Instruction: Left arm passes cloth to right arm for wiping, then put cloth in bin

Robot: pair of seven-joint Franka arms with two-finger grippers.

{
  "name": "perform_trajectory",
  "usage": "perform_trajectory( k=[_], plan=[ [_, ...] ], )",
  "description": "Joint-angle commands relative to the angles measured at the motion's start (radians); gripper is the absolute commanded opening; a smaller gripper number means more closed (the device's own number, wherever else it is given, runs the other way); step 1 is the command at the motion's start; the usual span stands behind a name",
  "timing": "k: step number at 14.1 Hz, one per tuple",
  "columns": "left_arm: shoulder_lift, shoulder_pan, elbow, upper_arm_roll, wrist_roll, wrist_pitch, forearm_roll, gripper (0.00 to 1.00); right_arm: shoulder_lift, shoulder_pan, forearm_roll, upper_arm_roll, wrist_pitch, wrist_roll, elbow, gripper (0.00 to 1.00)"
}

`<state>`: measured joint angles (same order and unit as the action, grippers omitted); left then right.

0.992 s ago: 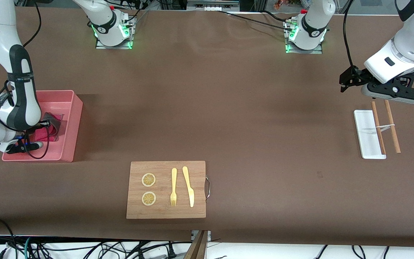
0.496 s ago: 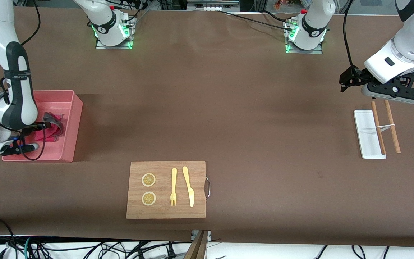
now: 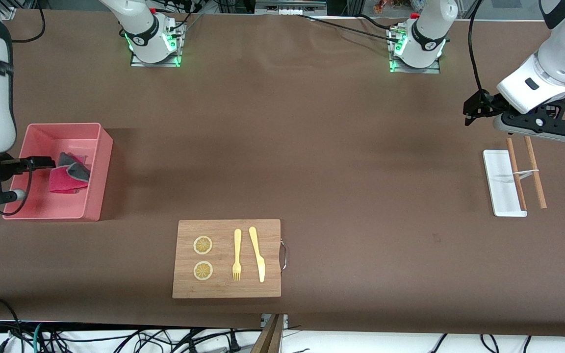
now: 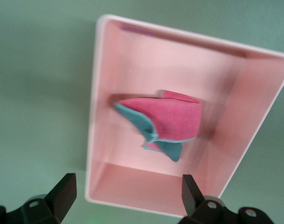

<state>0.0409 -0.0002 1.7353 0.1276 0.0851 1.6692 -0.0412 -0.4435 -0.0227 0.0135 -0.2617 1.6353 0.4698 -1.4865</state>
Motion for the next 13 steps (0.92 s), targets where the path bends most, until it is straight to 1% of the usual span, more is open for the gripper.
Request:
perform_trajectory(
  k=[1,2,3,4,5,6,8,10,11,12,13],
  plan=[
    [0.005,0.006,-0.010,0.001,0.002,-0.017,0.012,1.00,0.116,0.006,-0.010,0.076,-0.051,-0.003,-0.014,1.00],
    [0.007,0.006,-0.010,0.001,0.002,-0.017,0.012,1.00,0.144,0.006,-0.032,0.100,-0.064,-0.003,-0.014,1.00],
    [0.007,0.006,-0.010,0.001,0.004,-0.017,0.012,1.00,0.175,0.004,-0.093,0.136,-0.080,0.004,-0.014,1.00],
    [0.005,0.006,-0.010,0.001,0.002,-0.017,0.012,1.00,0.210,0.004,-0.163,0.194,-0.087,0.007,-0.014,1.00],
    [0.005,0.006,-0.010,0.001,0.002,-0.017,0.012,1.00,0.244,0.004,-0.200,0.234,-0.104,0.001,-0.014,1.00],
    [0.005,0.006,-0.010,0.001,0.002,-0.017,0.012,1.00,0.268,0.004,-0.202,0.246,-0.132,-0.002,-0.012,1.00],
    [0.005,0.006,-0.010,0.001,0.002,-0.017,0.012,1.00,0.325,0.006,-0.199,0.248,-0.123,-0.005,-0.005,1.00],
    [0.005,0.006,-0.010,0.001,0.002,-0.017,0.012,1.00,0.354,0.006,-0.185,0.249,-0.123,-0.003,-0.005,1.00],
    [0.007,0.006,-0.010,0.001,0.002,-0.017,0.012,1.00,0.364,0.012,-0.140,0.249,-0.124,-0.003,-0.005,1.00],
    [0.005,0.006,-0.010,0.001,0.002,-0.017,0.012,1.00,0.371,0.024,-0.071,0.242,-0.127,-0.005,-0.005,1.00],
    [0.007,0.006,-0.010,0.001,0.002,-0.017,0.012,1.00,0.385,0.045,-0.028,0.239,-0.130,-0.004,-0.009,1.00]
  ],
)
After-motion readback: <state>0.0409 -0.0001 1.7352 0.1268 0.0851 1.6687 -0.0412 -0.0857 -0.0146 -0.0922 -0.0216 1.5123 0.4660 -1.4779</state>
